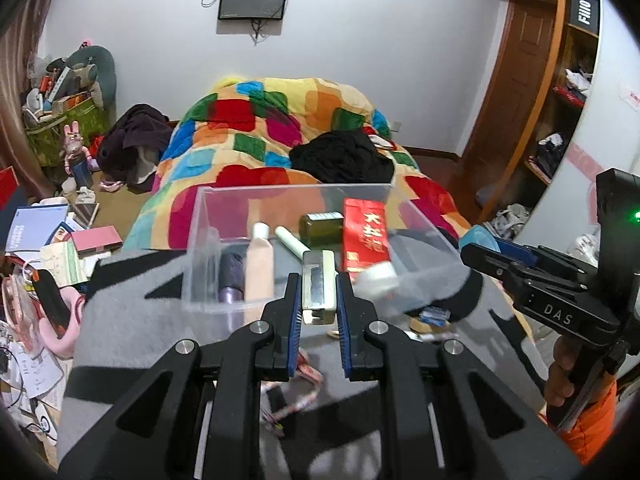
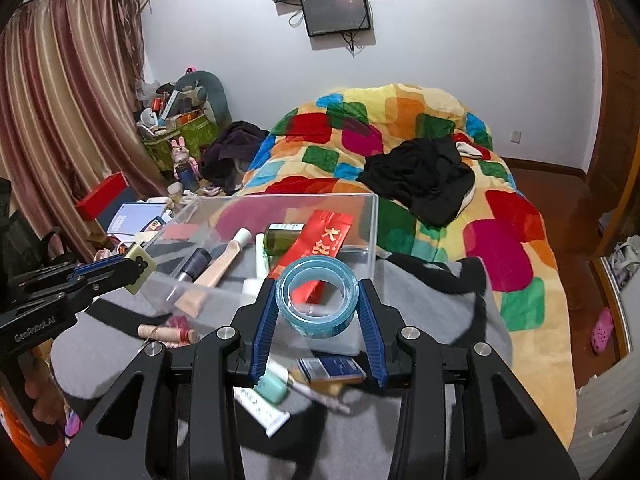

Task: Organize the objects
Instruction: 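Place the gold item and blue tape roll into the clear box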

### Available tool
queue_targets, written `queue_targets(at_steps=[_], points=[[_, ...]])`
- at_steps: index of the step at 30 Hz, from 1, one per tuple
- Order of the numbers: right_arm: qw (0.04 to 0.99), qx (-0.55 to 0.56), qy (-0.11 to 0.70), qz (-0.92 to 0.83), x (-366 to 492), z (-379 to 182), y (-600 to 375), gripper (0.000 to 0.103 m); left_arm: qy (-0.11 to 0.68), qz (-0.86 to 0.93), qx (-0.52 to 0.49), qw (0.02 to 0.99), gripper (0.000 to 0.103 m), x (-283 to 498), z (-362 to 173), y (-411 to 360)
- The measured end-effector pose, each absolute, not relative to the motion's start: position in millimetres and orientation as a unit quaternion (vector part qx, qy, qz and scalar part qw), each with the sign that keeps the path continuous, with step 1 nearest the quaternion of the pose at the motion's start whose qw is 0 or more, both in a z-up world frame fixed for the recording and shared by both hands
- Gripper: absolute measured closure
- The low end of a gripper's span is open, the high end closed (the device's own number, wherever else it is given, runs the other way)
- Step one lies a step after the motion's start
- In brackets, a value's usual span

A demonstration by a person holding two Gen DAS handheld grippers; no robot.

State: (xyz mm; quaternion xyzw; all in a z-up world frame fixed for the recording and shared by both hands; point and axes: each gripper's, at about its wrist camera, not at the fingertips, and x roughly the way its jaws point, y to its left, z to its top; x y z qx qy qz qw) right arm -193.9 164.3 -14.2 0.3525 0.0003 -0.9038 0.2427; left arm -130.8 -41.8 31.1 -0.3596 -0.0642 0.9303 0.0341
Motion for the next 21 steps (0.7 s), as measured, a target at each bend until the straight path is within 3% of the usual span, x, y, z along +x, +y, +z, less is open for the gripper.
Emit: queue_targets(at_steps=[11,21], points=[[0.237,0.396,0.011,-0.887,-229,-38,140,0.067,-0.059,0.911,-0.408,0.013,0.087,-178,2,-50],[0.253,0.408,0.014,-0.877,-227,-41,135,0.065,-0.045,0.91,-0.41,0.035,0.087,-172,0,-37]])
